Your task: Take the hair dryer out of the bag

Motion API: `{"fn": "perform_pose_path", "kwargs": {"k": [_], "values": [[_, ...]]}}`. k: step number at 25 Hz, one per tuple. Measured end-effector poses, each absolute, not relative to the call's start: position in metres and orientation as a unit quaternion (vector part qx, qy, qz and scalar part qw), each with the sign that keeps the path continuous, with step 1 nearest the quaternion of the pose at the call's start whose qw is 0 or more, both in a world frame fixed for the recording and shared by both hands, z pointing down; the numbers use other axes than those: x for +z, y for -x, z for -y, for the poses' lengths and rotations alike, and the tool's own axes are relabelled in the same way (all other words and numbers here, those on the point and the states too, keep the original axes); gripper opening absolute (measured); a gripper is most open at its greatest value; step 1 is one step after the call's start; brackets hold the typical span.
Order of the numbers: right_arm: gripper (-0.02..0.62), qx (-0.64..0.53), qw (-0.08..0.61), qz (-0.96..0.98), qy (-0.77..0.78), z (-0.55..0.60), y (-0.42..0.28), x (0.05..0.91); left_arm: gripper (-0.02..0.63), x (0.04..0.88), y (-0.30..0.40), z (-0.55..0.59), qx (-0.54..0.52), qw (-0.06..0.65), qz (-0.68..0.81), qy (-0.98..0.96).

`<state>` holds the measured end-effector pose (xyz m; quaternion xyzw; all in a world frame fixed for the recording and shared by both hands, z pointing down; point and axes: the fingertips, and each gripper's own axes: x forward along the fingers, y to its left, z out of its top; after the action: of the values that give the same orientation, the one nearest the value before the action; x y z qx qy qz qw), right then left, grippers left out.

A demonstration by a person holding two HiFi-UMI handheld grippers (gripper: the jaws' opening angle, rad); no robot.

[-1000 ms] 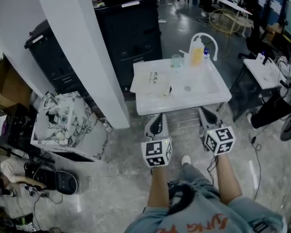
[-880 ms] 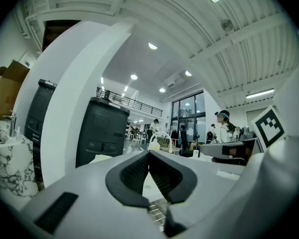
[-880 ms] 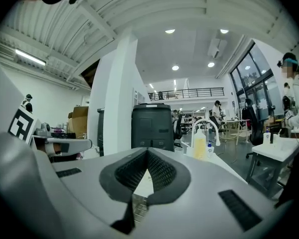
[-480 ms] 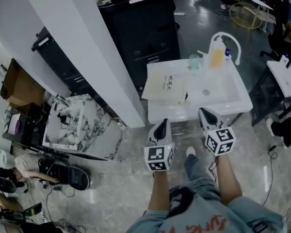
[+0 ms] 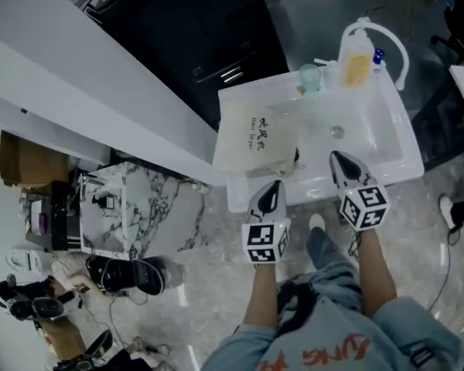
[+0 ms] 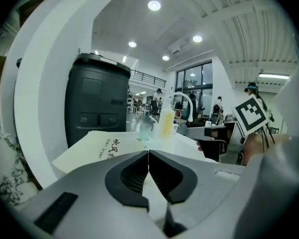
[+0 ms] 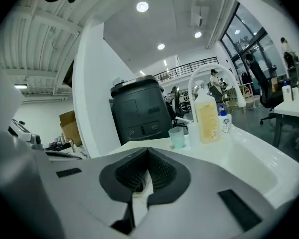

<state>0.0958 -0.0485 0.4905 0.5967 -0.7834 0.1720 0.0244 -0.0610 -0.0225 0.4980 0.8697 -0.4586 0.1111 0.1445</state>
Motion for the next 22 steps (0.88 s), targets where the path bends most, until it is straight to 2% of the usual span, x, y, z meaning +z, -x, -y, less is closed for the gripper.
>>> {"fn": "perform_pose_path", "kwargs": {"k": [6,18,22], "values": [[0.0,0.149,0.001,0.785,-0.602,0.112,-0.148,0.467,0.002,0.507,0.028,0.082,0.171,0.155,0.471,-0.851],[0.0,0.167,0.014,0.825,-0.54,0.141,-0.106,0.485,0.007,0.535,0.047,0.117,0.237,0.16,0.459,-0.841],[0.0,0.173,0.019,0.815,-0.552,0.141,-0.124,0.489,0.092,0.529,0.042,0.138,0.254,0.15,0.422,-0.858]]}}
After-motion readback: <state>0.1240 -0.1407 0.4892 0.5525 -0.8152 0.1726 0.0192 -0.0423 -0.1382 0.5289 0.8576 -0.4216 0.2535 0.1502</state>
